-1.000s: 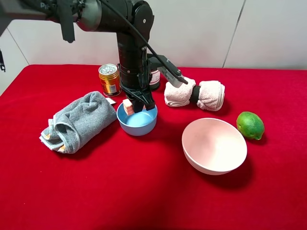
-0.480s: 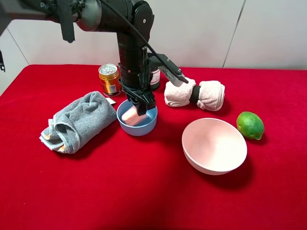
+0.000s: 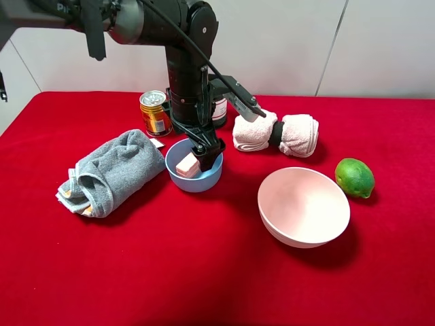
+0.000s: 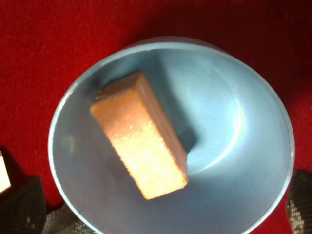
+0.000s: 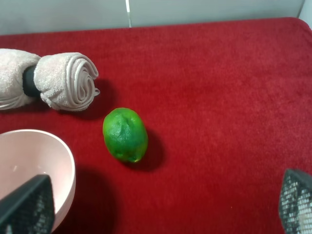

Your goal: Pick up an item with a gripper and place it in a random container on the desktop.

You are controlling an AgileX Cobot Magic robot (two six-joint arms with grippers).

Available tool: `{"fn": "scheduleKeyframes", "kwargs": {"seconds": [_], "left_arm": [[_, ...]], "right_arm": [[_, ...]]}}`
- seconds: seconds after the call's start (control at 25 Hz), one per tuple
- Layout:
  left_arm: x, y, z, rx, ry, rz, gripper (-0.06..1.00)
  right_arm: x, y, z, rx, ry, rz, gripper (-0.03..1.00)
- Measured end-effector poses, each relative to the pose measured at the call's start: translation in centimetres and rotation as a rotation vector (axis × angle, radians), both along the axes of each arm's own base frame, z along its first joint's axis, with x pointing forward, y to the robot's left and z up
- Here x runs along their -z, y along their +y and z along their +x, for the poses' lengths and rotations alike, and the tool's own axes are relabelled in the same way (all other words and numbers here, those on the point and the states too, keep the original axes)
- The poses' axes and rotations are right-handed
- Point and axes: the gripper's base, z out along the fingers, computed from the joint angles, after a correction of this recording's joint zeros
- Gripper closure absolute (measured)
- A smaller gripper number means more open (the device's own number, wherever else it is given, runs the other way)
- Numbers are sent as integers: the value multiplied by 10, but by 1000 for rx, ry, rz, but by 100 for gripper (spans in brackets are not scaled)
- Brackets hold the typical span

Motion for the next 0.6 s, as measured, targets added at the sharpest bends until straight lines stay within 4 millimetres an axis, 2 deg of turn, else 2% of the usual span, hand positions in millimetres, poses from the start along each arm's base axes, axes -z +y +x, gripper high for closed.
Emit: {"fn": "scheduleKeyframes", "kwargs": {"seconds": [0.32, 0.6], "left_arm": [[-2, 0, -1, -3, -1, -3, -5], [-25, 4, -5, -8, -15, -14, -5]], "right_arm": [[0, 0, 0, 0, 0, 0, 28], [0, 0, 0, 0, 0, 0, 28]]}}
